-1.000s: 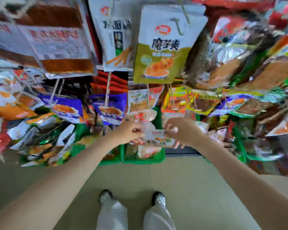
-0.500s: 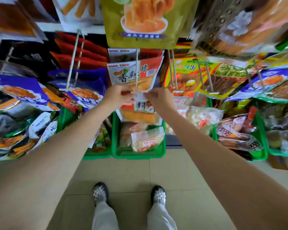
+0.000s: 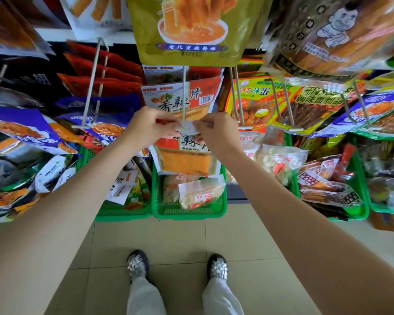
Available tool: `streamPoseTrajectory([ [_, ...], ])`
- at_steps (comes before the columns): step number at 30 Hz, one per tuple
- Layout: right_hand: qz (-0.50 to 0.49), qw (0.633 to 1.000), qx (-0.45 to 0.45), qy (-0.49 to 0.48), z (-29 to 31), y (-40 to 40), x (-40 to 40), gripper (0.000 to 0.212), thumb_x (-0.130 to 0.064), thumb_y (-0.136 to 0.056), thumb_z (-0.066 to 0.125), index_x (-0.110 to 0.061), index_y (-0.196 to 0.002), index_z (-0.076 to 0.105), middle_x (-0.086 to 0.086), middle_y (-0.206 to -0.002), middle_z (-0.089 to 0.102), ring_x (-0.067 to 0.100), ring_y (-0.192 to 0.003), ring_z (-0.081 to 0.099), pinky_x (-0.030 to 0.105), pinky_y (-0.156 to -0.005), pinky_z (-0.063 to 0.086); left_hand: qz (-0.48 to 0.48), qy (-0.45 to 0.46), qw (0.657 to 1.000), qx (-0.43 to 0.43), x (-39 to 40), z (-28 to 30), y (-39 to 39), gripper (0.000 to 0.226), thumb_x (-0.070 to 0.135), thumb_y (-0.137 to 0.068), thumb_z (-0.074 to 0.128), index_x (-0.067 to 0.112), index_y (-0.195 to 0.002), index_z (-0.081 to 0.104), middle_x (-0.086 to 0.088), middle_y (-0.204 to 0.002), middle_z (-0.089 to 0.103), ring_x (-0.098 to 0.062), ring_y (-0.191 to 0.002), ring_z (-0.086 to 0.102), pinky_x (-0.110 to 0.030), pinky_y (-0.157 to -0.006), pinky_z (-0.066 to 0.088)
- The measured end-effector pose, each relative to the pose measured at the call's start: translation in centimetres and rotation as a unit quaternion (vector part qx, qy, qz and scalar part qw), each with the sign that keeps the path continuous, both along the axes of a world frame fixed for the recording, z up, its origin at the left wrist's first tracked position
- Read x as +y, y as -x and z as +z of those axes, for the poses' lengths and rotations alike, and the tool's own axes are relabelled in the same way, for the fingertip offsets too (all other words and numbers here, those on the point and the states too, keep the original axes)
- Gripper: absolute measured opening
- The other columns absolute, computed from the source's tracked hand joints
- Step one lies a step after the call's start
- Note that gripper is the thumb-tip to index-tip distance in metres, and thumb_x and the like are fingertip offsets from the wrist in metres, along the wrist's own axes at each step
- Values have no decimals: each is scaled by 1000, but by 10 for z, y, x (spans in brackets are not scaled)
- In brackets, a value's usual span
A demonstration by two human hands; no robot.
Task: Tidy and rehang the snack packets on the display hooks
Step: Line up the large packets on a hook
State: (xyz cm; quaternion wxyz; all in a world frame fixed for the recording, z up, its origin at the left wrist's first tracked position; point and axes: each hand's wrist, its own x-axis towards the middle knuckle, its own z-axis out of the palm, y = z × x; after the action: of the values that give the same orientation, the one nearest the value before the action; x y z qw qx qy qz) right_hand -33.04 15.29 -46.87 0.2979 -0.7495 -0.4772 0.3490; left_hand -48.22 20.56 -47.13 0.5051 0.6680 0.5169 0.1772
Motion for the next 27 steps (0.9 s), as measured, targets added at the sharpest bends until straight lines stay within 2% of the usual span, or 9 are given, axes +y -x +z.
streamPoseTrajectory([
  [4,-30,999,-28,8,2,2,9,25,-17,-88,58,3,-80,69,21,-73,70,34,-73,67,41,-68,56,-18,-60,996,64,7,3,-7,13,10,-84,63,8,-95,71,-4,-84,66,-17,-78,66,-38,-81,55],
  [7,-38,997,-62,24,2,6,13,26,-17,-89,54,5,-81,67,19,-76,68,33,-73,63,31,-62,50,-31,-108,988,105,9,5,-13,17,9,-87,59,4,-99,70,-6,-92,68,-20,-87,63,-25,-81,48],
  [10,-40,996,-72,26,7,8,22,22,-10,-92,46,-1,-94,66,15,-86,62,26,-74,53,25,-62,38,14,-168,977,132,15,2,-18,23,3,-88,51,6,-103,67,-9,-105,68,-22,-99,62,-27,-85,45],
  [13,-17,998,-44,39,18,6,28,38,-2,-90,40,-11,-123,58,11,-121,61,24,-100,57,20,-74,39,30,-197,974,106,14,3,-13,34,-3,-87,47,5,-119,55,-14,-123,56,-27,-114,54,-35,-97,43],
  [15,-6,998,-21,53,28,5,25,50,5,-86,37,-12,-131,50,10,-131,54,24,-118,51,17,-78,37,18,-196,973,119,7,8,-4,40,-5,-87,46,5,-125,50,-16,-131,45,-27,-120,48,-33,-101,38],
  [18,-34,999,11,38,54,5,12,52,11,-83,34,-10,-127,53,8,-132,53,21,-124,48,25,-92,41,44,-177,975,129,-9,22,16,40,-5,-87,44,8,-125,50,-13,-131,43,-25,-118,48,-33,-96,39],
  [20,-33,999,4,9,73,13,-2,47,10,-85,36,-7,-125,53,9,-128,57,22,-121,51,27,-94,41,55,-158,979,118,-19,32,32,38,-4,-87,43,9,-122,52,-13,-128,47,-25,-114,52,-37,-92,43],
  [24,69,997,-9,-34,115,62,-21,40,8,-87,39,-4,-123,52,12,-119,62,26,-112,57,37,-94,45,37,-162,982,93,-23,75,68,38,-7,-84,44,4,-119,53,-15,-122,55,-28,-109,57,-34,-87,44],
  [27,137,988,-15,-71,150,113,-4,40,8,-85,39,-2,-121,53,16,-118,63,29,-111,58,36,-94,43,75,-172,980,63,-7,123,102,37,-11,-82,46,1,-115,56,-18,-114,60,-30,-100,61,-31,-86,45],
])
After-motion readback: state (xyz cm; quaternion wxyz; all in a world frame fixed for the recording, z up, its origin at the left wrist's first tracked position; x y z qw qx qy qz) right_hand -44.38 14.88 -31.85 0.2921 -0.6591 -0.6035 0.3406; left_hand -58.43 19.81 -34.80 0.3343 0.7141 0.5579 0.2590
